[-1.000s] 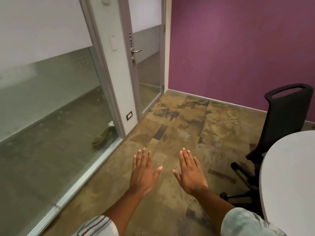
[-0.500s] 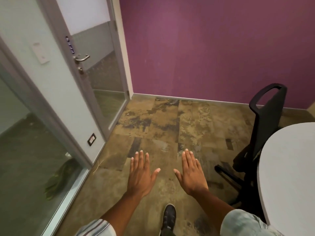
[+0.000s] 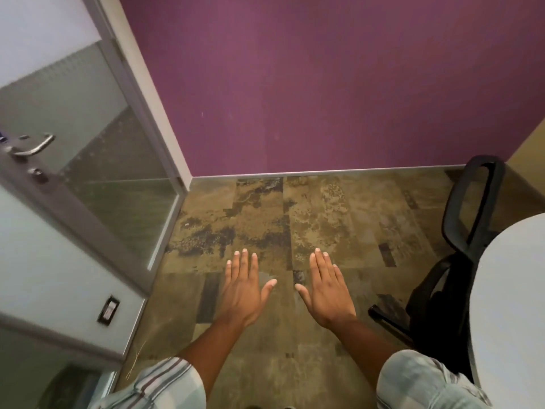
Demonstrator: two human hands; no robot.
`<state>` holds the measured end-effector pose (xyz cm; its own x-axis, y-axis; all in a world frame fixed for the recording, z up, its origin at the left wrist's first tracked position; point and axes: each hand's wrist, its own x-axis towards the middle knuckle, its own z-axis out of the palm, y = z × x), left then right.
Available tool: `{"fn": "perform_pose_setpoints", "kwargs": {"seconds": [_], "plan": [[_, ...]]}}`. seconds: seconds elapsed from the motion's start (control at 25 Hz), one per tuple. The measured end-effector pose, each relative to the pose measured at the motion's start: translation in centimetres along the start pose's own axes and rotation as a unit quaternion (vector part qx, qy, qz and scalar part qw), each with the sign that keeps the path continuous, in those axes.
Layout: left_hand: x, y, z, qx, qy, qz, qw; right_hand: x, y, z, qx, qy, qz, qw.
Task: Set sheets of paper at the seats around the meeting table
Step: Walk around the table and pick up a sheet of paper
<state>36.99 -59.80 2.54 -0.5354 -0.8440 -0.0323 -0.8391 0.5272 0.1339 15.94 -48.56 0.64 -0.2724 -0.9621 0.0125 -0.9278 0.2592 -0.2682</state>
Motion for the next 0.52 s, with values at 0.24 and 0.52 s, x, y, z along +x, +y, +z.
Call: {"fn": "perform_pose_setpoints", "kwargs": {"seconds": [0.24, 0.52], "plan": [[16.0, 3.2, -0.9, -0.011, 0.007, 0.069, 0.998, 12.4, 6.5, -1.7, -0.017, 0.034, 0.063, 0.997], [37.5, 7.6, 0.5, -0.024, 0.003, 0.138, 0.99, 28.1, 15.8, -4.1, -0.017, 0.048, 0.142, 0.989]]}}
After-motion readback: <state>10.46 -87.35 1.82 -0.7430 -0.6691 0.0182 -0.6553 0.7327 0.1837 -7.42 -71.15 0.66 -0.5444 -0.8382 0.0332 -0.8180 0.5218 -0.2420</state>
